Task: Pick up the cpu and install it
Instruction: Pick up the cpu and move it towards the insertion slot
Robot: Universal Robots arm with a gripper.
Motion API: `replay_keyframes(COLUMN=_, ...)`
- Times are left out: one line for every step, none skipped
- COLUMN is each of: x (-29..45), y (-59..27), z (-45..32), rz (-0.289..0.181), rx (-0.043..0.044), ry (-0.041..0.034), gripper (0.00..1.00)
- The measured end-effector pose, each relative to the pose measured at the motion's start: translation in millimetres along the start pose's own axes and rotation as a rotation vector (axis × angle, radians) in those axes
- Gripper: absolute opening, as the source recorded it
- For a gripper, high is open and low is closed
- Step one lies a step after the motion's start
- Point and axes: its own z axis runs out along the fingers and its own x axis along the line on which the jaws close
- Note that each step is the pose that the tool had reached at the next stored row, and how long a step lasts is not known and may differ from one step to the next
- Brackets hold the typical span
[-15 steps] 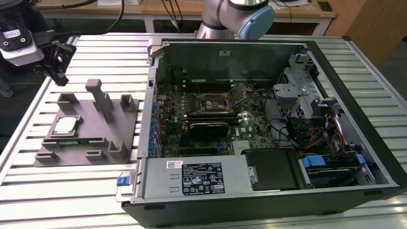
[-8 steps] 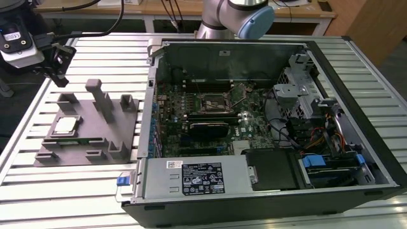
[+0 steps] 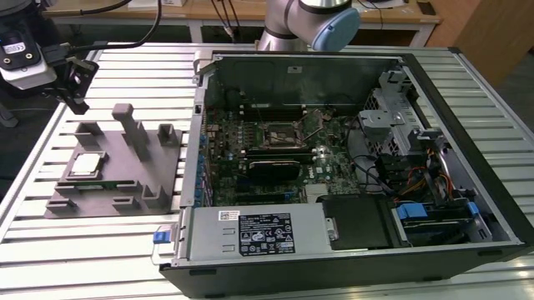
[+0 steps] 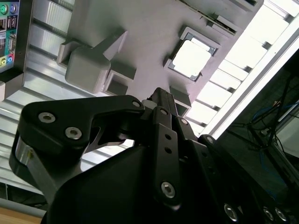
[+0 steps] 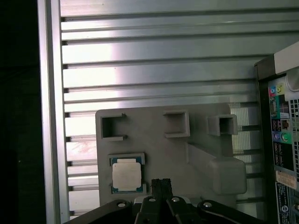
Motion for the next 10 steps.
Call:
replay_keyframes(x=0.7, y=-0.1, z=0.1, rz=0.0, rx=0.0, ry=0.0, gripper=0.11)
replay_keyframes(x=1.6, y=-0.1, z=0.3, rz=0.0, rx=0.0, ry=-0.0001, gripper=0.11)
replay_keyframes(x=2.4, y=-0.2, z=0.5, rz=0.0, rx=0.0, ry=0.0, gripper=0.11)
replay_keyframes(x=3.1, y=-0.3, z=0.8, rz=0.0, rx=0.0, ry=0.0001, gripper=0.11)
replay_keyframes(x=3.8, y=-0.4, z=1.1, rz=0.0, rx=0.0, ry=0.0001, gripper=0.11)
replay_keyframes(x=4.6, y=-0.4, z=1.5, rz=0.0, rx=0.0001, ry=0.0, gripper=0.11)
replay_keyframes(x=5.4, y=-0.5, z=2.0, rz=0.0, rx=0.0, ry=0.0, gripper=0.11)
replay_keyframes(x=6.2, y=-0.6, z=2.4, rz=0.0, rx=0.0, ry=0.0, gripper=0.11)
replay_keyframes(x=7.0, y=-0.7, z=2.8, rz=0.0, rx=0.0, ry=0.0, gripper=0.11)
replay_keyframes(x=7.8, y=-0.7, z=3.2, rz=0.0, rx=0.0, ry=0.0, gripper=0.11)
